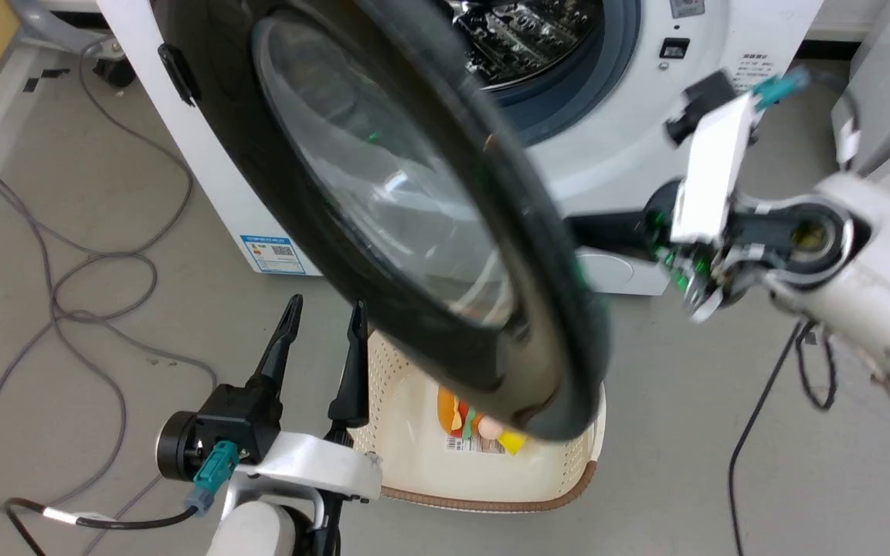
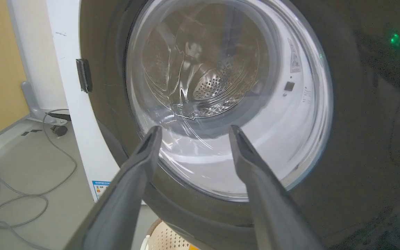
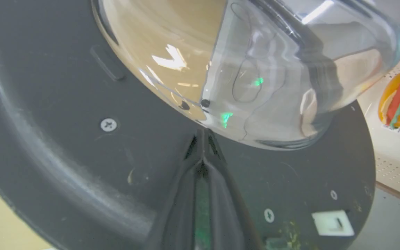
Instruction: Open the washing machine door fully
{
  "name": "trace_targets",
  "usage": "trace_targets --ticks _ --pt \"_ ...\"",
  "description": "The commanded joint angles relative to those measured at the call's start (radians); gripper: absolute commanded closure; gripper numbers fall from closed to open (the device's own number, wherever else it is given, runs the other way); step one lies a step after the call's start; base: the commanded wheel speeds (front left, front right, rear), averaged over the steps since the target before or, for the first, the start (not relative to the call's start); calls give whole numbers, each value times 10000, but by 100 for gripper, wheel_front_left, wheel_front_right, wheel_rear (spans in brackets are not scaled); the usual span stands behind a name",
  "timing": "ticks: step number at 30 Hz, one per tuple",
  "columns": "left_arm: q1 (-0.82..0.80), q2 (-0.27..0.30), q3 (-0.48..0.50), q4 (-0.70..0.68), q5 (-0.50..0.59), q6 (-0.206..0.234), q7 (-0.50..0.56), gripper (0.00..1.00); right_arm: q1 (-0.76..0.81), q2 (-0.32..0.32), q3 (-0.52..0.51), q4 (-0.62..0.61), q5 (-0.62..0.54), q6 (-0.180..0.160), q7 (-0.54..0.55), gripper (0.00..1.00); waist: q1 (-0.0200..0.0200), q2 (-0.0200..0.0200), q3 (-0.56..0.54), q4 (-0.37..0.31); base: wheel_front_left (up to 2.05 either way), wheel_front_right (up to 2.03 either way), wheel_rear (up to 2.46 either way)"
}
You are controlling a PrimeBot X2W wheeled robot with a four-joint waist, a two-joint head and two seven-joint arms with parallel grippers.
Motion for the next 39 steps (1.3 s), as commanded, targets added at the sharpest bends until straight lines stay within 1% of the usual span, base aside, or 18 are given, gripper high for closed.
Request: trace_targets --ticks 1,6,9,16,17,20,21,22,26,33,36,39 --pt "139 14 57 50 94 -20 -55 0 403 -107 10 -659 97 12 -201 100 1 0 -53 -18 0 0 0" --pt "249 14 93 148 124 -63 -55 0 1013 -357 28 -2253 103 12 -806 100 1 0 -179 31 0 0 0" --pt "269 14 116 196 142 -82 -55 0 1351 -441 34 -2971 159 12 -1104 100 1 0 -220 86 0 0 0" --pt "268 14 148 260 148 -92 -55 0 1947 -378 40 -3659 270 12 -1595 100 1 0 -271 148 0 0 0" --pt "277 14 137 252 124 -73 -55 0 2247 -313 -130 -3849 450 12 -1963 100 1 0 -269 155 0 0 0" --pt "279 14 136 221 102 -46 -55 0 2773 -268 -899 -4064 411 12 -2970 100 1 0 -241 141 0 0 0" --pt "279 14 139 210 96 -38 -55 0 3018 -239 -1233 -4133 339 12 -3392 69 1 0 -230 131 0 0 0" --pt "282 14 134 202 90 -31 -55 0 3304 -209 -1605 -4223 249 12 -3825 0 1 0 -218 116 0 0 0" --pt "338 14 219 217 174 -38 -55 0 4794 4 -3263 -4778 -142 12 -5268 0 1 0 -213 -73 0 0 0" --pt "489 59 498 391 523 -166 -55 0 7836 338 -5908 -5790 -1355 12 -7120 0 1 0 -348 -408 0 0 0" --pt "594 107 659 479 595 -208 -55 0 8988 527 -6873 -5976 -1980 12 -7888 0 1 0 -436 -553 0 0 0" --pt "716 167 830 627 632 -217 -55 0 10023 741 -7759 -5725 -2767 12 -8394 0 1 0 -551 -682 0 0 0"
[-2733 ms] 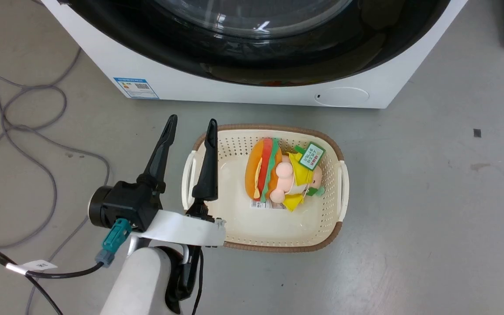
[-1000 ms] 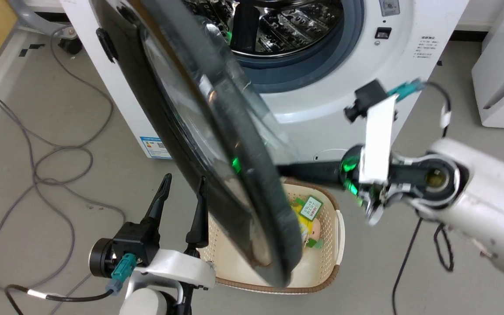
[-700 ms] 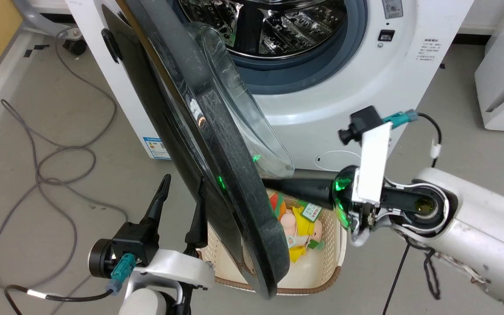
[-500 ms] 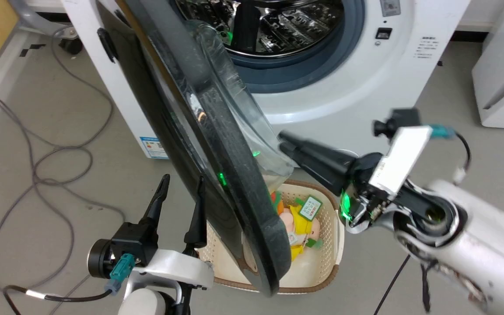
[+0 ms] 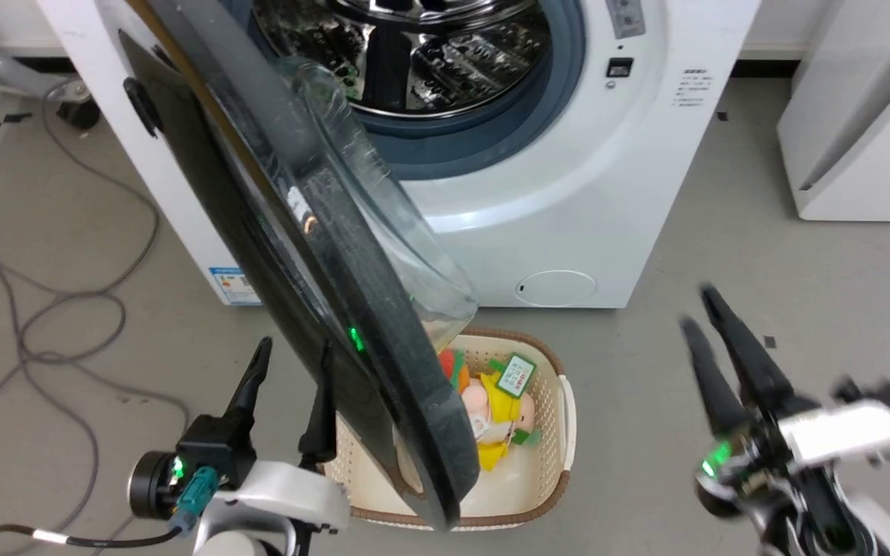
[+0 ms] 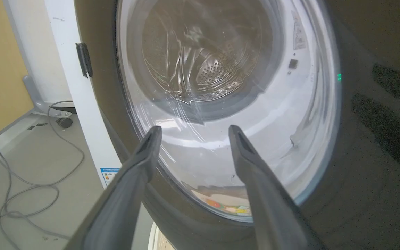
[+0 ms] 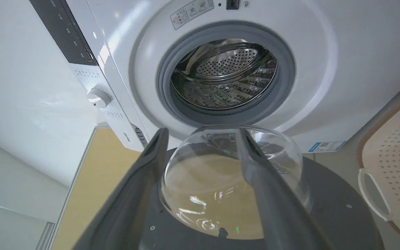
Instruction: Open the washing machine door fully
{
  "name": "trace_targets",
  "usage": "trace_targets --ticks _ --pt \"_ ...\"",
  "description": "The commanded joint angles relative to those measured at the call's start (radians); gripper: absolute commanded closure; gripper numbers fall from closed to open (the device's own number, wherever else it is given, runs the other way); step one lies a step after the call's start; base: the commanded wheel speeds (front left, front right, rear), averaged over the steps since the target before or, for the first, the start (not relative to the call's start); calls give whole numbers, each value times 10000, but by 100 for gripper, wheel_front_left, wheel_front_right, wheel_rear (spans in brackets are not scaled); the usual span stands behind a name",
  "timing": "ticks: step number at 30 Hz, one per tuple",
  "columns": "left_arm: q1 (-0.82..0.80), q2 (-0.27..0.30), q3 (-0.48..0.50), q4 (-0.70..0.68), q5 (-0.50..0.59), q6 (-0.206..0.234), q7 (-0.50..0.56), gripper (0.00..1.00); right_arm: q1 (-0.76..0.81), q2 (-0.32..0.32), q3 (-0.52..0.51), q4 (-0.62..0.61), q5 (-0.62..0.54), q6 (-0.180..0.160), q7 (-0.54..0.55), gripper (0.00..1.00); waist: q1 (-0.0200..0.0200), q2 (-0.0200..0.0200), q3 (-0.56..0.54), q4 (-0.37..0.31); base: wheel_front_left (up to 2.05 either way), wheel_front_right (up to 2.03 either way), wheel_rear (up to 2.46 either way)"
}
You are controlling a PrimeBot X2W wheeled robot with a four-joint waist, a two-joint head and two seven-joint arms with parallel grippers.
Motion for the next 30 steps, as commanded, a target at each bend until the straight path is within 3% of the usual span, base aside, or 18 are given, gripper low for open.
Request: trace_targets --ticks 1,4,10,11,16,18,24,30 --pt "149 89 100 58 93 -42 -55 0 458 125 -255 170 -478 10 -96 0 1 0 -111 -90 0 0 0" --pt "291 113 254 155 98 -30 -55 0 1205 420 -1294 982 -1960 10 -165 0 1 0 -273 -172 0 0 0" --pt "462 148 456 219 142 -32 -55 0 1975 1694 -4314 2152 -6801 10 -173 0 1 0 -510 -247 0 0 0" --pt "462 148 456 219 142 -32 -55 0 1975 1694 -4314 2152 -6801 10 -173 0 1 0 -510 -247 0 0 0" --pt "515 145 525 222 186 -68 -55 0 2335 2808 -6294 1460 -11906 10 -174 0 1 0 -634 -215 0 0 0" --pt "526 140 554 224 193 -79 -55 0 2512 3145 -6611 880 -13570 10 -174 0 1 0 -681 -195 0 0 0" --pt "588 112 622 197 202 -85 -55 0 2943 3577 -6781 -959 -16636 10 400 0 1 0 -797 -131 0 0 0" --pt "697 91 682 229 193 -114 -55 0 3312 3620 -6039 -1984 -18155 10 1364 0 1 0 -890 -183 0 0 0"
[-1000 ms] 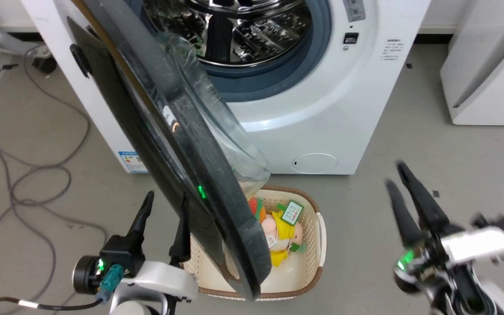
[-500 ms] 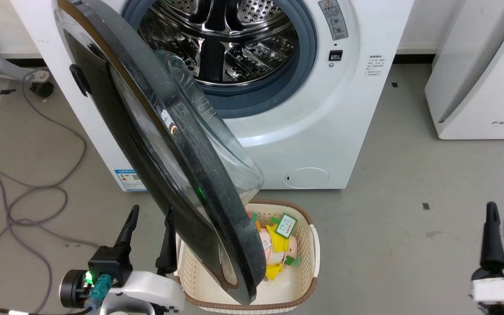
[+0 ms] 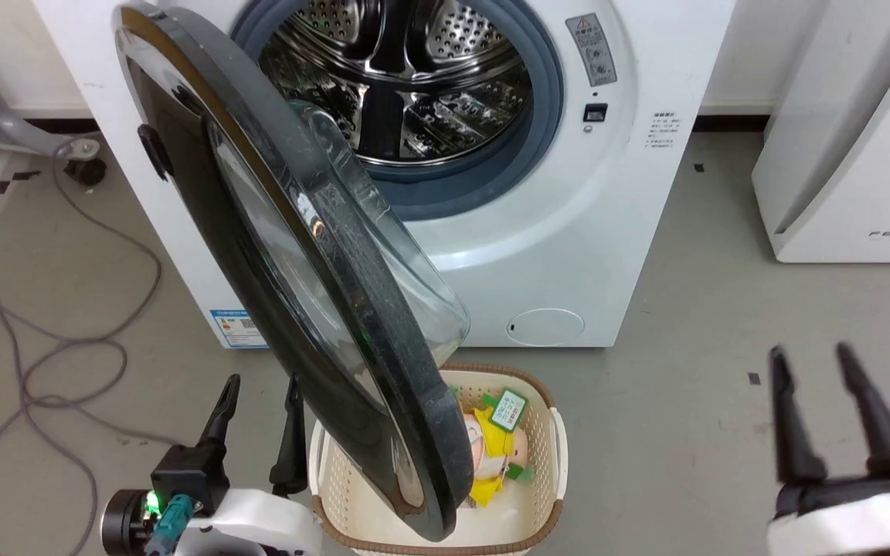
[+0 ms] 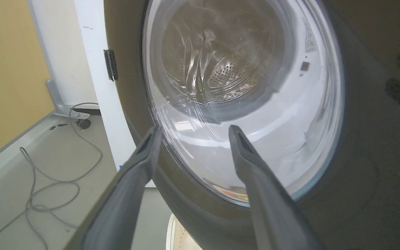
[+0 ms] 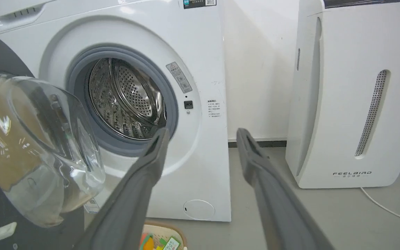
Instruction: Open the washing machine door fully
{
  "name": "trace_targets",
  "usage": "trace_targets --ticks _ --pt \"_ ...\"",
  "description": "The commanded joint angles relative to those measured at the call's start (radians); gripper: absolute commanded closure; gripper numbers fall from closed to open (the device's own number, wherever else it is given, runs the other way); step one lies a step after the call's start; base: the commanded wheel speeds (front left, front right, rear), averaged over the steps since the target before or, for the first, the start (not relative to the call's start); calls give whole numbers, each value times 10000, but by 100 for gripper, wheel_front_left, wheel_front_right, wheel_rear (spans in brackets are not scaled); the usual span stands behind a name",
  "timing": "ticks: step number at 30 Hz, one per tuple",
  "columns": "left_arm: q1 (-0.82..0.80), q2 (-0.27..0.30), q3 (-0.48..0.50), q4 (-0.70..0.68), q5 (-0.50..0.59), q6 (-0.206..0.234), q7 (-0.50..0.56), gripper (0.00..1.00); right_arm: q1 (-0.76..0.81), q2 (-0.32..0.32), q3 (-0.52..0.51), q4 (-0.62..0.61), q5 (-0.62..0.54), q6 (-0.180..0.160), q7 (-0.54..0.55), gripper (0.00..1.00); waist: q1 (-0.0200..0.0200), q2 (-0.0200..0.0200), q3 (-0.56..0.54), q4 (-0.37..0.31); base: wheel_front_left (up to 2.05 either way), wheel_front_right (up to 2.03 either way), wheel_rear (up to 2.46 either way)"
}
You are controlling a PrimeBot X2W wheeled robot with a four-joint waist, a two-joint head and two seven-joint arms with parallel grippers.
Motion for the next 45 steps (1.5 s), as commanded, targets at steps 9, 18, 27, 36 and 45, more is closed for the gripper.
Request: trace_targets --ticks 9,18,27,36,45 --pt "109 -45 -39 61 134 -141 -55 0 657 53 -208 506 -980 6 334 0 1 -1 -51 46 0 0 0" --pt "97 -50 16 50 200 -119 -55 100 383 54 -206 868 -767 6 248 0 1 -1 64 -17 0 0 0" --pt "64 -64 70 -76 125 -82 -55 100 321 54 -187 975 -580 6 181 0 1 -1 135 58 0 0 0" --pt "-140 48 247 -1769 164 301 142 100 354 54 -173 1011 -470 6 135 0 1 -1 124 170 0 0 0" --pt "-390 -6 133 -5313 69 516 71 100 355 54 -93 977 -443 6 24 0 1 -1 166 196 0 0 0"
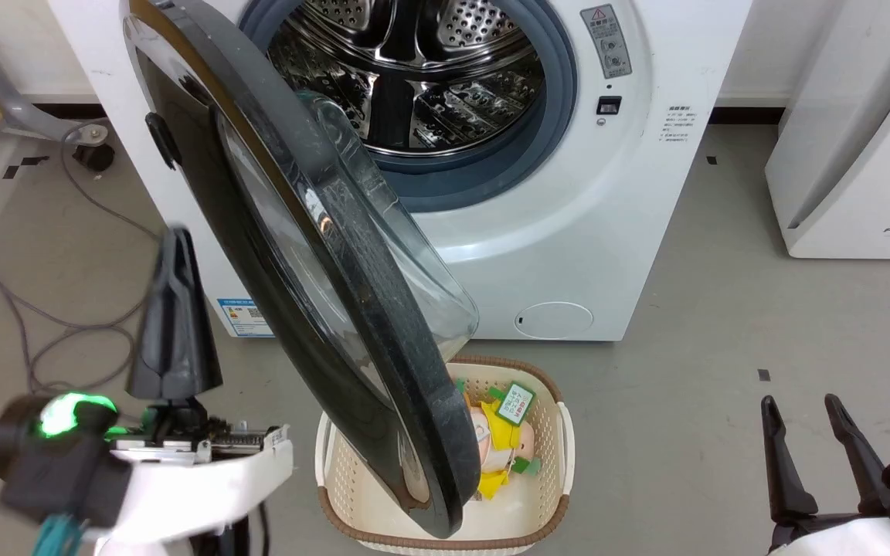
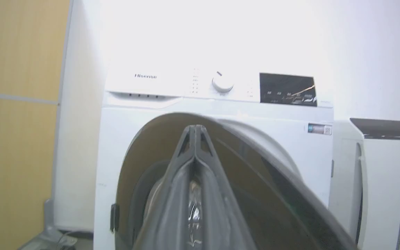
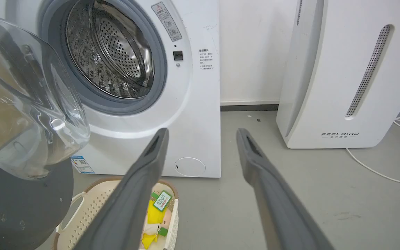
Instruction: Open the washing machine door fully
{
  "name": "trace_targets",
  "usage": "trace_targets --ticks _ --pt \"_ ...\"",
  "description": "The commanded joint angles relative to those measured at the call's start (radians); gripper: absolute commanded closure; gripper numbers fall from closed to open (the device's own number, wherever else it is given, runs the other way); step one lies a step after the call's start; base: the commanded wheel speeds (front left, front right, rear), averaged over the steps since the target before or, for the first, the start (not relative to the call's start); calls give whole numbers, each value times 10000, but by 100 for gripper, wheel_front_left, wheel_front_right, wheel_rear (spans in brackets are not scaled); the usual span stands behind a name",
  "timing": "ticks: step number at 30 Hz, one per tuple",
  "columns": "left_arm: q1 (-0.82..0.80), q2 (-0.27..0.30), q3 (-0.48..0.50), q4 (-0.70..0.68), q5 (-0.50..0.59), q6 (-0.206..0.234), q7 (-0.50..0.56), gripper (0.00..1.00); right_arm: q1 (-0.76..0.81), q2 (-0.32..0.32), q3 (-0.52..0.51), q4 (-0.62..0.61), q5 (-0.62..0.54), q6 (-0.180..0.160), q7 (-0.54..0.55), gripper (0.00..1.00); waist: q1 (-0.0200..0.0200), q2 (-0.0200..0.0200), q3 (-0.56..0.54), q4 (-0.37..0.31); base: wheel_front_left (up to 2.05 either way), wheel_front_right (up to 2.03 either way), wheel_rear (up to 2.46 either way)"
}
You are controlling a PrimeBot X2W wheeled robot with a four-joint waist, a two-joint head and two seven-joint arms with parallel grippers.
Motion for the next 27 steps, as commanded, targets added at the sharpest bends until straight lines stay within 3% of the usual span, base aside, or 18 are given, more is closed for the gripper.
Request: trace_targets --ticks 1,6,10,18,22,27 --pt "-169 -42 -121 -438 -51 -46 -56 100 -125 37 10 -22 55 6 -60 0 0 -1 -8 8 0 0 0" --pt "-525 -96 -926 -2174 -298 -425 -108 100 -132 37 23 16 85 6 -63 0 0 -1 -20 23 0 0 0" --pt "-659 -136 -2102 -2806 -526 -853 -69 100 -129 37 27 58 94 6 -48 0 0 -1 -79 29 0 0 0" --pt "-215 -13 -5421 -1892 -1123 -1698 1438 100 -128 37 -82 132 85 6 -13 0 0 -1 -104 73 0 0 0" --pt "287 273 -6637 -1175 -1568 -1775 2762 100 -128 37 -58 189 118 6 -44 0 0 -1 -48 46 0 0 0" --pt "853 629 -7130 -528 -1947 -1560 4473 100 -131 37 -55 288 176 6 -92 0 0 -1 16 33 0 0 0"
